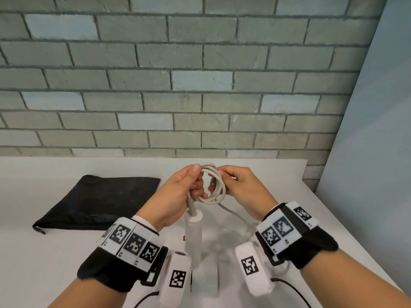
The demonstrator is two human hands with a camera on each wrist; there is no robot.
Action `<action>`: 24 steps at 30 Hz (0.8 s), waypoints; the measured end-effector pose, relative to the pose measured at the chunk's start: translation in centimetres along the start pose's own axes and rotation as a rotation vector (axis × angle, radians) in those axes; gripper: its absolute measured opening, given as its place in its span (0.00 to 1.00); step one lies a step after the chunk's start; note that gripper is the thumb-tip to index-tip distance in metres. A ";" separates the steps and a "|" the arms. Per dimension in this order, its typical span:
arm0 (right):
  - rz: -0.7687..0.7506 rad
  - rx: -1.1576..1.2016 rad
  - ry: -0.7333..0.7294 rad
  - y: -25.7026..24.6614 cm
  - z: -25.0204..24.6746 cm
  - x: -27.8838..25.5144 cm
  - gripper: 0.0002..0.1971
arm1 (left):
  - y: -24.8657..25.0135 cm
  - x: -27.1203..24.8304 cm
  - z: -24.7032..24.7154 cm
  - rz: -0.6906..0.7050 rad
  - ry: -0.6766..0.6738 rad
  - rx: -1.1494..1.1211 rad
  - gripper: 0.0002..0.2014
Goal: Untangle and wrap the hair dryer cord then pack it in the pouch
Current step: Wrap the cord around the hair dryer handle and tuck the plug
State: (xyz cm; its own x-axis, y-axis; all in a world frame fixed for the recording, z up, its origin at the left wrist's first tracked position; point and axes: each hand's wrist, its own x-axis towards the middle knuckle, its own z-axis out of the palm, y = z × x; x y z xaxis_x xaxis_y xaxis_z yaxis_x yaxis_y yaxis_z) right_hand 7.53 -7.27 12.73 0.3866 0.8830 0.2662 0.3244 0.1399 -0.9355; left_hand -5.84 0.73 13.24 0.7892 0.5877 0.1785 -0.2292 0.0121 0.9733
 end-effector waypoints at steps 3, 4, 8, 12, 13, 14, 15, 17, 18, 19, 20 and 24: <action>0.091 0.279 -0.207 -0.9 0.1 -0.5 0.23 | -0.2 0.0 -0.2 0.056 0.096 0.119 0.16; 0.084 0.267 -0.233 -1.0 0.3 -0.7 0.24 | -0.3 0.0 -0.3 0.073 0.113 0.167 0.16; 0.055 0.195 -0.069 -0.7 0.9 -0.6 0.07 | -0.8 0.1 0.2 0.127 0.127 0.303 0.20; 0.182 0.505 -0.201 -1.3 0.9 -1.0 0.02 | -0.7 0.4 0.3 0.155 0.125 0.320 0.20; 0.200 0.581 -0.248 -1.4 0.8 -1.3 0.02 | -0.7 0.4 0.2 0.159 0.124 0.325 0.20; 0.198 0.600 -0.279 -1.4 0.9 -1.5 0.03 | -0.6 0.4 0.2 0.161 0.121 0.343 0.19; 0.183 0.554 -0.284 -1.3 1.0 -1.6 0.04 | -0.7 0.5 0.2 0.160 0.112 0.371 0.19; 0.150 0.388 -0.240 -1.2 1.2 -1.7 0.05 | -0.8 0.5 0.4 0.163 0.096 0.401 0.18; 0.126 0.290 -0.195 -1.2 1.1 -1.7 0.07 | -0.8 0.6 0.4 0.163 0.105 0.388 0.17; 0.086 0.174 -0.144 -1.2 0.9 -1.5 0.09 | -0.8 0.6 0.3 0.155 0.121 0.364 0.16; 0.042 0.049 -0.077 -1.2 0.5 -1.4 0.12 | -0.8 0.8 0.1 0.150 0.139 0.350 0.16; -0.034 -0.296 0.071 -1.0 -1.7 -1.1 0.09 | -0.9 0.8 -0.5 0.151 0.152 0.400 0.15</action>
State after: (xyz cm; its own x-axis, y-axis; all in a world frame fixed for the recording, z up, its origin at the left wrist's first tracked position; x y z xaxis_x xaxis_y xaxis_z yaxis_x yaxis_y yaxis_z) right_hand 8.27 -9.17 13.73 0.4276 0.8448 0.3216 0.5714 0.0231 -0.8204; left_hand -5.28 1.62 12.46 0.6646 0.6711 0.3287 -0.0738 -0.3788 0.9225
